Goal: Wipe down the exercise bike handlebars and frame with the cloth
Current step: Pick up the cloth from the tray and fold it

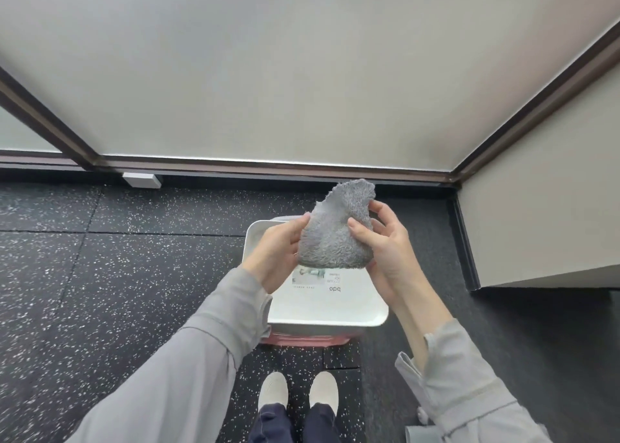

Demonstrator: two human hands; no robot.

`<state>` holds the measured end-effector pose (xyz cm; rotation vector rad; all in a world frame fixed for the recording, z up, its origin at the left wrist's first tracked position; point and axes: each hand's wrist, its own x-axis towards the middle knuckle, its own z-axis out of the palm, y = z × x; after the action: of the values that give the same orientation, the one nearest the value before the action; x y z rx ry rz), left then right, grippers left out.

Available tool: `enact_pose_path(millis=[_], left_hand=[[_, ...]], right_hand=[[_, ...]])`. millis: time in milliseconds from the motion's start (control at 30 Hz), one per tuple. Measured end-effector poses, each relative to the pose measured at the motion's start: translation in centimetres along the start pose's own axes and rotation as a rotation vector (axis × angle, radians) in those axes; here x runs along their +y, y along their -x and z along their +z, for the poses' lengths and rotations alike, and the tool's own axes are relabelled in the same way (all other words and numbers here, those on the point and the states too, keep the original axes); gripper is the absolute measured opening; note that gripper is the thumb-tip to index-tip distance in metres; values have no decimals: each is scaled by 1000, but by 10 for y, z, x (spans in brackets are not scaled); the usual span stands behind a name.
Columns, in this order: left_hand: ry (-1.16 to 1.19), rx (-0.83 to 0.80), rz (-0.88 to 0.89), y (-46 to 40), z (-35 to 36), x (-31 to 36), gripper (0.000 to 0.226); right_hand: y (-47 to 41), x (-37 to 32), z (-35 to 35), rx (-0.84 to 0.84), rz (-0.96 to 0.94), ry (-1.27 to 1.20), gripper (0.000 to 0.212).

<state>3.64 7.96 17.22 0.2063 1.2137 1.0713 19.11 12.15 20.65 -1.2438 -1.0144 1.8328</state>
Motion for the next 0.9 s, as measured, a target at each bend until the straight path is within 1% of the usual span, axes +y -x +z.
enact_pose_path(millis=[67,133,200,233,300,400,533,633,767,833,900], left_hand=[[29,64,95,14,9,7,32],[-2,139,181,30,21,15,35],[-118,177,280,49,37,22,34],[-190,176,332,58,46,25,32],[-321,159,419,78,63,28,29],[-436,110,482,103,81,33,31],[-458,3,477,129,95,37,50],[-502,-96,469,146,106,33,55],[-507,-284,397,165,120,26,66],[-446,-375,350,172,125,30,60],[-385,-399,336,176,134,36,46]], right_hand=[[11,-9,-5,102,-8,84,32],[22,-14,-7,209,-46,268,34],[33,-20,-3,303,-121,494,33],[39,-23,0,331,-164,569,30],[52,-31,9,331,-226,636,21],[74,-44,16,312,-221,578,11],[103,-57,12,338,-174,380,7],[124,-67,7,368,-161,336,17],[153,-81,-13,404,-164,322,16],[170,-87,-27,408,-177,291,16],[190,-95,-39,414,-193,247,16]])
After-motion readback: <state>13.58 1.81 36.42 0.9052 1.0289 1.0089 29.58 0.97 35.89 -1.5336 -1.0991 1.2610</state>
